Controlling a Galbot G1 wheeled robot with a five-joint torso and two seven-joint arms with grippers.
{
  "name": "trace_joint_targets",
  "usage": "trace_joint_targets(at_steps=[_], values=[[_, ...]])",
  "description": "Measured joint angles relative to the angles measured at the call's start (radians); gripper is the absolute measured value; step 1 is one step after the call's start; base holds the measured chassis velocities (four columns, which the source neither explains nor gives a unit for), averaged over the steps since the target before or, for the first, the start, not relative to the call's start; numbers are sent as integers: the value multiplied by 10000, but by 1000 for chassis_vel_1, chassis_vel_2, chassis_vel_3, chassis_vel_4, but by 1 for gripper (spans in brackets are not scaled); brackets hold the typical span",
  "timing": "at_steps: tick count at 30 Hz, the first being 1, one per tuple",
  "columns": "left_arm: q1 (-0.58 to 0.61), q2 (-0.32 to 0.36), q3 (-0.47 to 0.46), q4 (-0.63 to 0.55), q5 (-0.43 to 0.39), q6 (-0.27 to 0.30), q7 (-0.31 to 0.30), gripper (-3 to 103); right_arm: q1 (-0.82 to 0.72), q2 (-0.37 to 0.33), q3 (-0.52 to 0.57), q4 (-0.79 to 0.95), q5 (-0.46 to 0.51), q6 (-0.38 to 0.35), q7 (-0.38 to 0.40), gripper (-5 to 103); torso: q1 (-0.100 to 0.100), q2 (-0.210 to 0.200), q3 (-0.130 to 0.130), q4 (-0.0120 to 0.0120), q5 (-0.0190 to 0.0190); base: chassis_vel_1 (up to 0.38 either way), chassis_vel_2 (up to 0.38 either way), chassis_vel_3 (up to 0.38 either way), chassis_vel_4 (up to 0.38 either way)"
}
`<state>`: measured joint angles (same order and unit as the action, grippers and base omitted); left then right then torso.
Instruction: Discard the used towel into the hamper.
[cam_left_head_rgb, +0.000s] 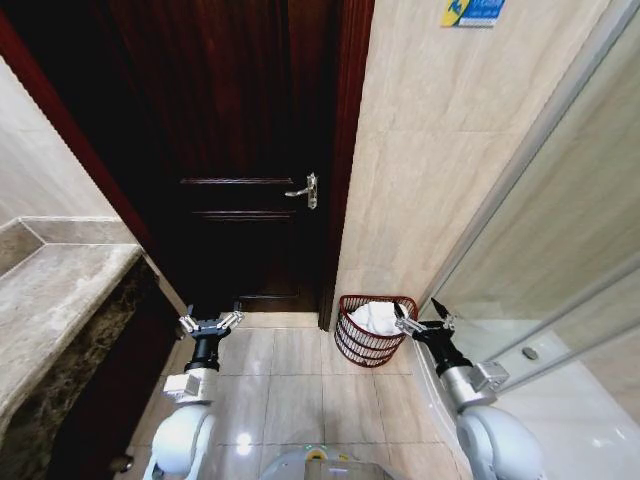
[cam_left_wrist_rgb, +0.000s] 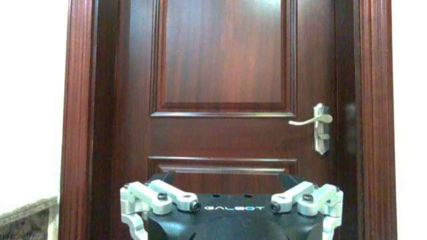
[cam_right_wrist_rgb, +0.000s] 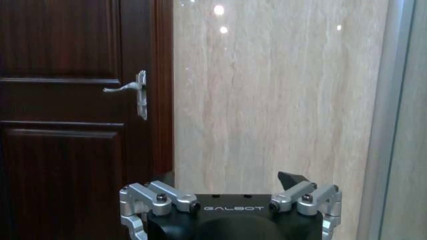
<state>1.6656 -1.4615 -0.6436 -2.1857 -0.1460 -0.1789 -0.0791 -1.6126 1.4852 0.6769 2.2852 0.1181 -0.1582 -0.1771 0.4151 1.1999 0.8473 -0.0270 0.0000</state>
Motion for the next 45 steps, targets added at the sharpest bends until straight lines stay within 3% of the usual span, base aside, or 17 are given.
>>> trace_joint_targets(at_steps=[7,21,36,45], values=[[-29,108,-20,-65,-295,145,20,100,11,91,-140,-193,-293,314,-4,100,185,425,237,-1,0,0,0,0,0],[-198,53,-3,85,-120,198,7,100,-21,57,-89,-70,-296,352,-24,100,512,1129,614,-1,0,0,0,0,0],[-221,162,-17,138,-347,232,29,100,15,77,-177,160,-323,-55,211,100,905,1965,1059,-1,0,0,0,0,0],[-315,188,2,400,-267,-272,-136,100,-80,120,-146,110,-340,-202,27,100,1079,2351,1272,-1,0,0,0,0,0]])
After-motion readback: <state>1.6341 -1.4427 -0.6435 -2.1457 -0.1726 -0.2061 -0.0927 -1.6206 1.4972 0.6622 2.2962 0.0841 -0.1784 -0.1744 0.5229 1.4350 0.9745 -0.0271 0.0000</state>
